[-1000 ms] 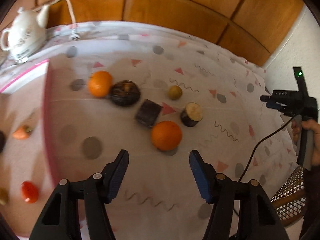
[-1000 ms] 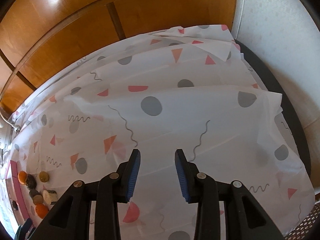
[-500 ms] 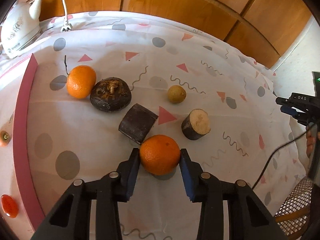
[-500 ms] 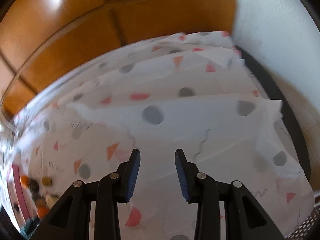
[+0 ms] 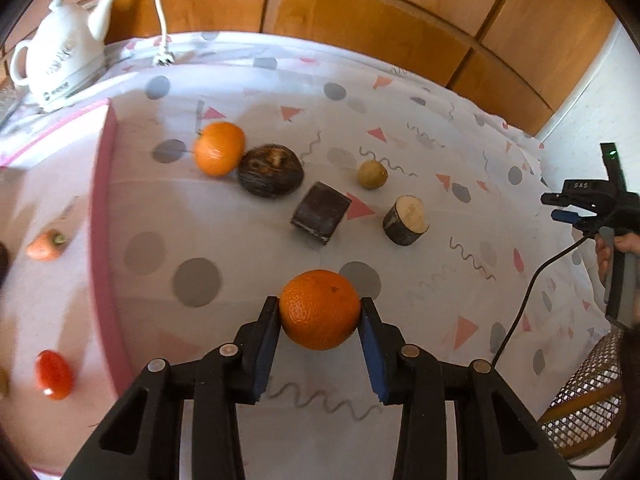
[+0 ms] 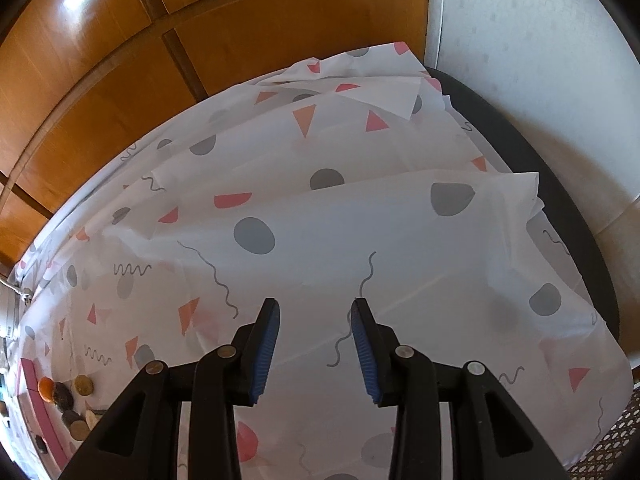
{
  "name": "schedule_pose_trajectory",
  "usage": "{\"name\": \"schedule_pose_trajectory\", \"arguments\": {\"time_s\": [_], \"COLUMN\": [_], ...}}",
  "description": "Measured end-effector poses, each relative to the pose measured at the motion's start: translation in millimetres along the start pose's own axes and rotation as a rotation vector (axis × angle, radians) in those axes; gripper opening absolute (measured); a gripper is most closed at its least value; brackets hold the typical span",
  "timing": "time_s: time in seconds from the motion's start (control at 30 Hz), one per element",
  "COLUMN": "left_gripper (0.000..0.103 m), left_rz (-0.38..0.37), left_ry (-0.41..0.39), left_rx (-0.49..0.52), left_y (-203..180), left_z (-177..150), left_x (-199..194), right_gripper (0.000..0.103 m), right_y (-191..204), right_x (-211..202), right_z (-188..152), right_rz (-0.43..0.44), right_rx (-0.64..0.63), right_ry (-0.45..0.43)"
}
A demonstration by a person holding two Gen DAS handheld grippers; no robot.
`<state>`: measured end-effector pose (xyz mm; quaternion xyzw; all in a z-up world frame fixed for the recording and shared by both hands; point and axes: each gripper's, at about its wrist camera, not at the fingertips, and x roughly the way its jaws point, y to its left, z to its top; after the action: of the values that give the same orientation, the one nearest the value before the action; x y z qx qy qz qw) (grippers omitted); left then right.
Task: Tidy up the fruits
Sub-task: 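Carry the held orange with the left gripper over the tray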
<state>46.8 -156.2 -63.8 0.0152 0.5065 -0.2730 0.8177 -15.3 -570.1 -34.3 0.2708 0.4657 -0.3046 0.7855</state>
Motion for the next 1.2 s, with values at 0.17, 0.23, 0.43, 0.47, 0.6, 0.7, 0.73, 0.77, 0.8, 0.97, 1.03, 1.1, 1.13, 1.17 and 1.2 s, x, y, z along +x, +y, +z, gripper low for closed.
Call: {"name": "schedule_pose_trajectory", "arguments": {"time_s": [0.17,0.23,0.43,0.47,0.6,0.7,0.73,0.77,0.8,0.97,1.03,1.1,1.13,1.17,1.2], "left_gripper": [0.039,0.039,0.039,0.039,0.039,0.039,0.039,0.039,0.039,0.039,0.04,0.04,0.04,0.04,0.04], "left_rz": [0.011,0.016,0.063,0.079,0.148,0.201,0.219,0.23,0.244,0.285,0.298,0.318,0.322,0.32,0.322], "left_ry": [-0.042,-0.065,-0.136,-0.15,-0.182,-0.191,-0.191,-0.19,-0.19,-0.18,-0.174,-0.166,-0.163,-0.165,-0.17], "left_rx": [-0.027,-0.05,-0.176,-0.209,-0.325,-0.389,-0.408,-0.419,-0.432,-0.471,-0.475,-0.481,-0.487,-0.49,-0.485], "left_y": [11.5,18.8,62.6,75.0,121.8,150.5,159.6,165.0,171.5,189.0,193.1,196.2,197.6,199.2,198.5], "left_z": [-2.0,-2.4,-4.1,-4.8,-11.2,-18.9,-21.7,-23.7,-25.9,-33.1,-34.7,-35.1,-37.0,-38.8,-39.4], "left_x": [-18.6,-27.6,-54.9,-60.8,-76.7,-81.9,-82.6,-82.4,-82.4,-78.0,-75.8,-71.6,-71.4,-71.5,-72.7], "right_gripper": [0.037,0.037,0.037,0.037,0.037,0.037,0.037,0.037,0.037,0.037,0.037,0.037,0.037,0.037,0.037], "right_y": [0.4,-0.9,-6.7,-5.8,2.2,15.8,22.0,28.3,38.5,69.0,78.9,86.6,91.2,94.3,98.6], "right_x": [1.8,0.9,-0.2,0.0,0.1,0.2,-0.5,-1.5,-2.6,-4.2,-4.9,-6.4,-6.8,-5.8,-6.4], "right_z": [-0.9,-1.0,-1.6,-1.9,-5.4,-9.2,-10.6,-11.9,-14.4,-28.5,-34.0,-38.3,-41.0,-42.9,-45.4], "right_rz": [-0.01,-0.015,-0.018,-0.015,0.004,0.047,0.061,0.072,0.087,0.133,0.142,0.154,0.169,0.181,0.191], "right_rx": [-0.002,0.002,0.028,0.026,-0.007,-0.067,-0.093,-0.121,-0.167,-0.307,-0.355,-0.395,-0.417,-0.433,-0.453], "right_ry": [0.004,0.0,-0.002,0.0,0.008,0.019,0.019,0.015,0.01,0.015,0.015,0.012,0.016,0.019,0.02]}}
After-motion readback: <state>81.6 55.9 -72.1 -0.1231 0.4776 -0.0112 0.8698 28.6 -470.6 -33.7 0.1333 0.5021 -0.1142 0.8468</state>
